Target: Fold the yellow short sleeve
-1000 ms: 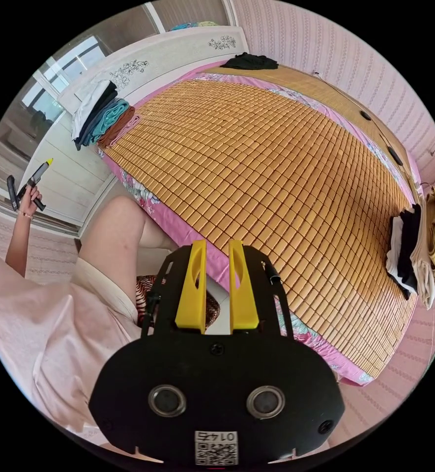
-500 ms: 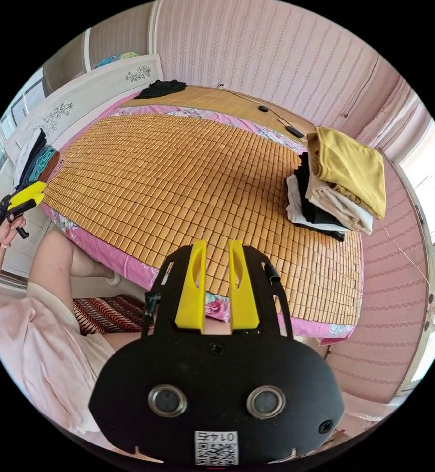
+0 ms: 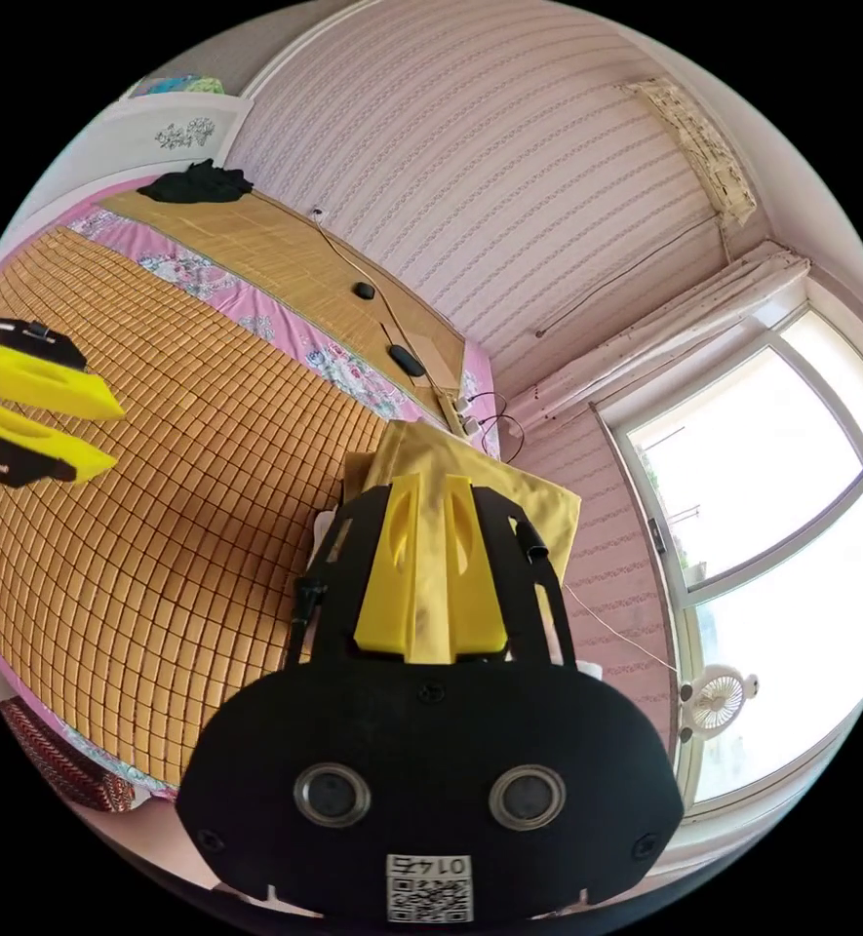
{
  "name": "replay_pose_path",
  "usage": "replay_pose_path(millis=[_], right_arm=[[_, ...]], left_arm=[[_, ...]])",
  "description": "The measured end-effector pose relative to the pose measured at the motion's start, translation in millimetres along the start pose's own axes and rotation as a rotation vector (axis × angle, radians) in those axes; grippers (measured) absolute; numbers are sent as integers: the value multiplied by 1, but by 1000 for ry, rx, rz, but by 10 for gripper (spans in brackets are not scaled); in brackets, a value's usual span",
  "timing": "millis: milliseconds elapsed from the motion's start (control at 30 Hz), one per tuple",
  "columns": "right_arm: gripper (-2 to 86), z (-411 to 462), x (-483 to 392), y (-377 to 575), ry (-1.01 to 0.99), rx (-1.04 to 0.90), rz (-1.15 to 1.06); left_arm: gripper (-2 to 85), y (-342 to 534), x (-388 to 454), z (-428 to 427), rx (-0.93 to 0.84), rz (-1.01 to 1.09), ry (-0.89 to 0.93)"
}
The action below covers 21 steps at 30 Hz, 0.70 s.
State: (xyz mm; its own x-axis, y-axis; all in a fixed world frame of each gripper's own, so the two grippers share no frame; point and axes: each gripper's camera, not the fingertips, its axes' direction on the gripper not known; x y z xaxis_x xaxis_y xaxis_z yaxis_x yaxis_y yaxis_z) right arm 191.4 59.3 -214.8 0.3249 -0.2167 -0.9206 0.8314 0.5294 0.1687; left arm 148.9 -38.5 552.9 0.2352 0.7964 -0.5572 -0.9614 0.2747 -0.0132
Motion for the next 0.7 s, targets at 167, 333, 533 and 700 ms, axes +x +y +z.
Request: replay_pose_path(millis=[167,333,533,700], right_arm=[[90,32,16,29,-122,-7,-3],[112,43,45,55,-298,-5,119],[6,67,62,80,-268,-97,17],[-7,34,107,109,-366,-12,159]], left_arm=[[99,-76,-16,81,-34,65,23],[86,-108,-30,139,-71,6,42],[1,-113,-45,121,-26,-125,173],[-6,-106,-43,43,117,-109,239]])
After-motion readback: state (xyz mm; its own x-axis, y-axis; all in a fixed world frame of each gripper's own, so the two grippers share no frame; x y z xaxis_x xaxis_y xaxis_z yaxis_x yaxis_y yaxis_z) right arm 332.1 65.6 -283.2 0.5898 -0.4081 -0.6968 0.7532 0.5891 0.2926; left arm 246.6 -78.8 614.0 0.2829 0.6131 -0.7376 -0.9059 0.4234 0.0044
